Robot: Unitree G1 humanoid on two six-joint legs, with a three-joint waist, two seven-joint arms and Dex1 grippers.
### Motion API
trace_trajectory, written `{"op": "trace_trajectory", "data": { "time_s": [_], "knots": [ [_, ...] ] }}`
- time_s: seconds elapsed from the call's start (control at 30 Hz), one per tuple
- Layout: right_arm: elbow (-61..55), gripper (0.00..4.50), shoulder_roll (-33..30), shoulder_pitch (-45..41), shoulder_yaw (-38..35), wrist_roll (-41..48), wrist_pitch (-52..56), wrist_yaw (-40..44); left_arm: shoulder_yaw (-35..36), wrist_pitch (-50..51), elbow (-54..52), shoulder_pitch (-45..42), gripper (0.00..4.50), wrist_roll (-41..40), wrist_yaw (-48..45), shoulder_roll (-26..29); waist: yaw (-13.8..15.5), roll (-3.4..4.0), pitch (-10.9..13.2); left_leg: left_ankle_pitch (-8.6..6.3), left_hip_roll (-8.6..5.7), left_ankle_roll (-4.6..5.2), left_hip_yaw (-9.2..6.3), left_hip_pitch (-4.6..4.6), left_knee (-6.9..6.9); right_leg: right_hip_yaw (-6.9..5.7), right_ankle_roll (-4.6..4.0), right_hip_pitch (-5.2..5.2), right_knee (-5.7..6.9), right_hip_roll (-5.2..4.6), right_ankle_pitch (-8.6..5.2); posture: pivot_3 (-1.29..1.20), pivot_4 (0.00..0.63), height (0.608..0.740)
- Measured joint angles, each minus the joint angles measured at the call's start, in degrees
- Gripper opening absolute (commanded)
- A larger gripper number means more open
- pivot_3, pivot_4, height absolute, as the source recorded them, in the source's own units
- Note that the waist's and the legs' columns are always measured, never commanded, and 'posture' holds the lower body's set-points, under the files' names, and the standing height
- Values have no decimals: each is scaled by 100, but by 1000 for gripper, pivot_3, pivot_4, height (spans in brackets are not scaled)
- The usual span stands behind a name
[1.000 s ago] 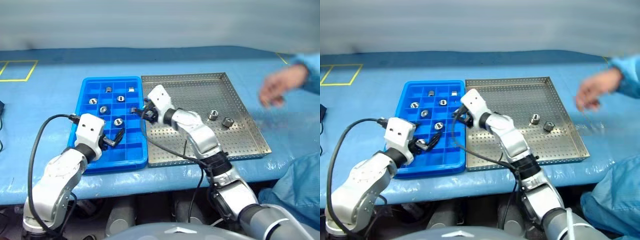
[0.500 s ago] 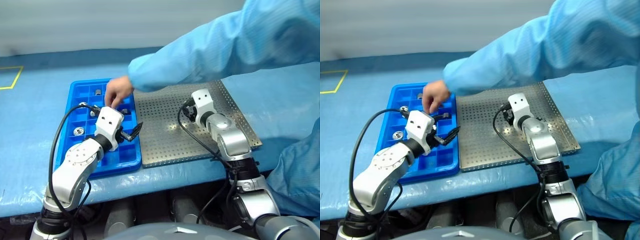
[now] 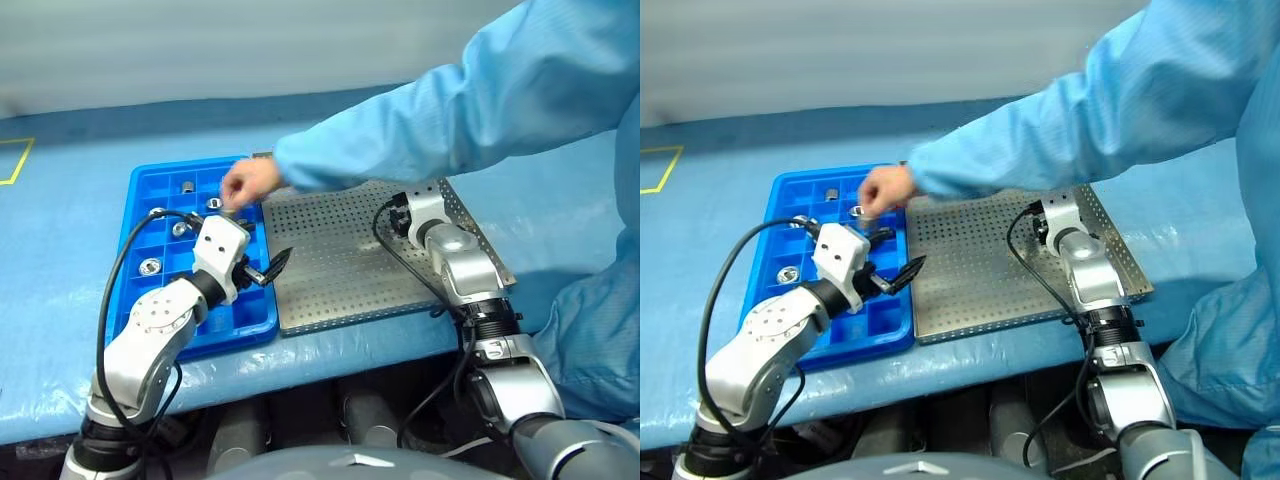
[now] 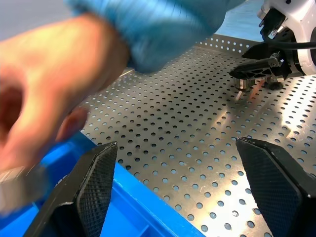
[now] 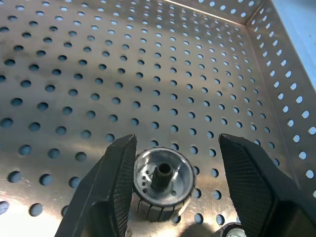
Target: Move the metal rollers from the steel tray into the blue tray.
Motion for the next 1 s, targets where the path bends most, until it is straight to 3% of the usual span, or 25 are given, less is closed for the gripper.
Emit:
{"op": "trace_trajectory", "data": {
  "time_s": [0.47, 0.63, 1.0],
  "knots": [
    [566, 2800, 165, -280, -160, 41, 178, -185, 10, 13, 0, -12, 4198, 31, 78, 5, -1, 1, 0, 0, 3, 0, 0, 1, 1, 4, 3, 1, 0, 1, 2, -144, 150, 740],
    [462, 1684, 228, -255, -241, 114, 298, -232, 12, 13, 0, -10, 4198, 39, 118, 5, -2, 1, 0, 0, 5, 0, 0, 1, 1, 4, 3, 2, 0, 2, 2, -151, 150, 740],
    [-940, 1684, 585, 226, -283, 571, 810, -84, 37, 17, 0, -21, 4198, 45, 109, 30, -15, 7, 4, 0, 10, 0, 0, -2, 1, 7, 4, -3, 1, 2, 3, -166, 150, 740]
  ]
}}
